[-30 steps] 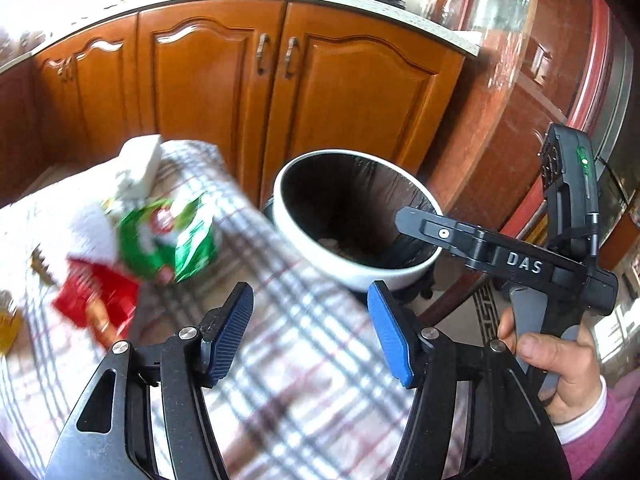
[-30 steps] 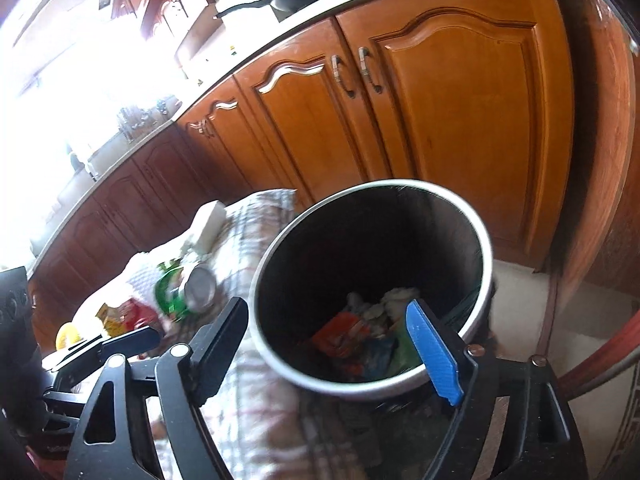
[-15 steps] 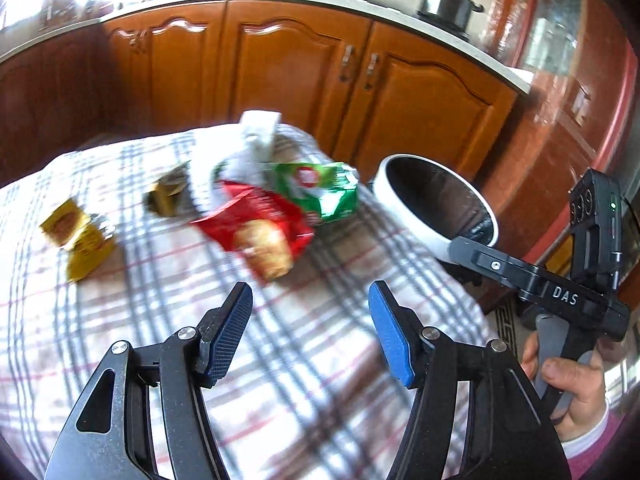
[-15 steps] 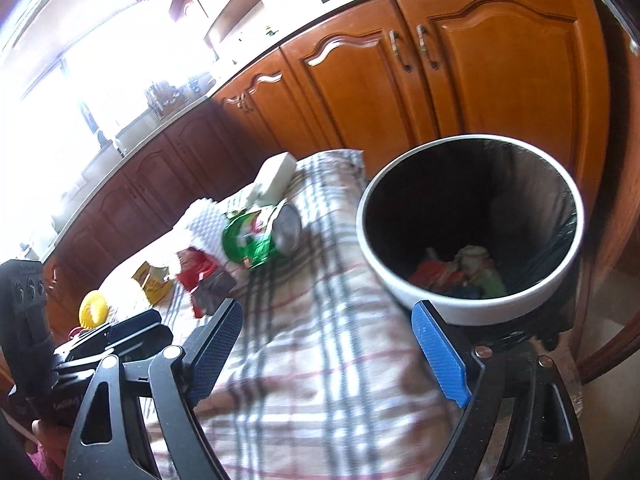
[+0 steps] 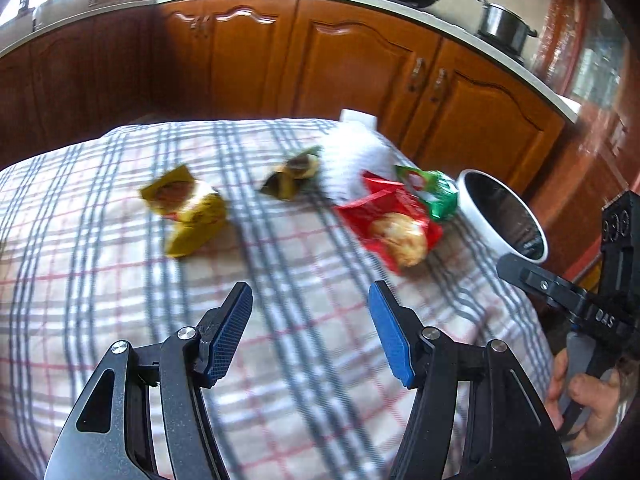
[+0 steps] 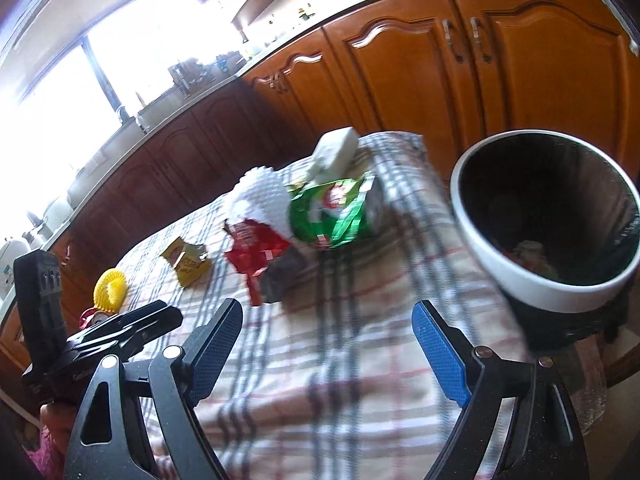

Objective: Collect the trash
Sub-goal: 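Grasp the yellow snack wrapper with the left tool while the right tool grasps the red chip bag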

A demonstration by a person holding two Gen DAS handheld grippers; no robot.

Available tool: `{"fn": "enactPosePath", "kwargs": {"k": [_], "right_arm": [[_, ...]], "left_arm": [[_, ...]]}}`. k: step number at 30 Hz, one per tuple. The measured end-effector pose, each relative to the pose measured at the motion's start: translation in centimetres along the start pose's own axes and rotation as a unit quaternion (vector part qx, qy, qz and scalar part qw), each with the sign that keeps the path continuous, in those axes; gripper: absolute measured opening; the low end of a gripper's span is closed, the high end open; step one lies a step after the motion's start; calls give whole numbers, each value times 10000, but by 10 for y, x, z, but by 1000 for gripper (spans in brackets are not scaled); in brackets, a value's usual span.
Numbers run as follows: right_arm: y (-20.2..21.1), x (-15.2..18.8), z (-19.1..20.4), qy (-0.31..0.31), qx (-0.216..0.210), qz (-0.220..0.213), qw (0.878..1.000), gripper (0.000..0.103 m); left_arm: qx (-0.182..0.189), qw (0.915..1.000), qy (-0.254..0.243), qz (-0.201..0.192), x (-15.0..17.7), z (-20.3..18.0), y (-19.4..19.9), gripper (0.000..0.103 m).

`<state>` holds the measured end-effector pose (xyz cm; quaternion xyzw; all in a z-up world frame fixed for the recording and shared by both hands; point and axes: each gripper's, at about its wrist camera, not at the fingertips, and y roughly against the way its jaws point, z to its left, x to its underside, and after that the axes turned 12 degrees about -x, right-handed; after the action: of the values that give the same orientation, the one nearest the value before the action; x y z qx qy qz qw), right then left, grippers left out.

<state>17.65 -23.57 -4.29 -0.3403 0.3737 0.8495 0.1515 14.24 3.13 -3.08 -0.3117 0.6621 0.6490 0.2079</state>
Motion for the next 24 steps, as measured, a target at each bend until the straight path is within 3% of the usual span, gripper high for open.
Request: {"fn": "enactPosePath", "kwargs": {"k": [11, 16, 17, 18, 20, 24], "right_arm": [[-55, -13, 33, 160, -232, 192, 9994, 81], [-80, -18, 28, 86, -176, 331, 9993, 66], [-84, -19, 26, 54, -160, 352, 9992, 52], [-87, -19, 25, 25, -147, 373, 9992, 34], [-90, -18, 19, -55, -140, 401, 9991, 13], [-81, -14, 19, -3, -184, 323, 9993, 8]], "left_arm": [[-522, 9985, 184, 33, -30, 41, -39, 66], [-713, 9974, 56, 76, -39, 42, -64, 65], [-721, 9973, 31, 105, -40, 42, -69, 58], [-703, 9974, 8, 157, -40, 41, -72, 37], [-582, 9978, -14, 325, -38, 42, -80, 16], [-542, 9983, -74, 211, -34, 39, -72, 6]]}}
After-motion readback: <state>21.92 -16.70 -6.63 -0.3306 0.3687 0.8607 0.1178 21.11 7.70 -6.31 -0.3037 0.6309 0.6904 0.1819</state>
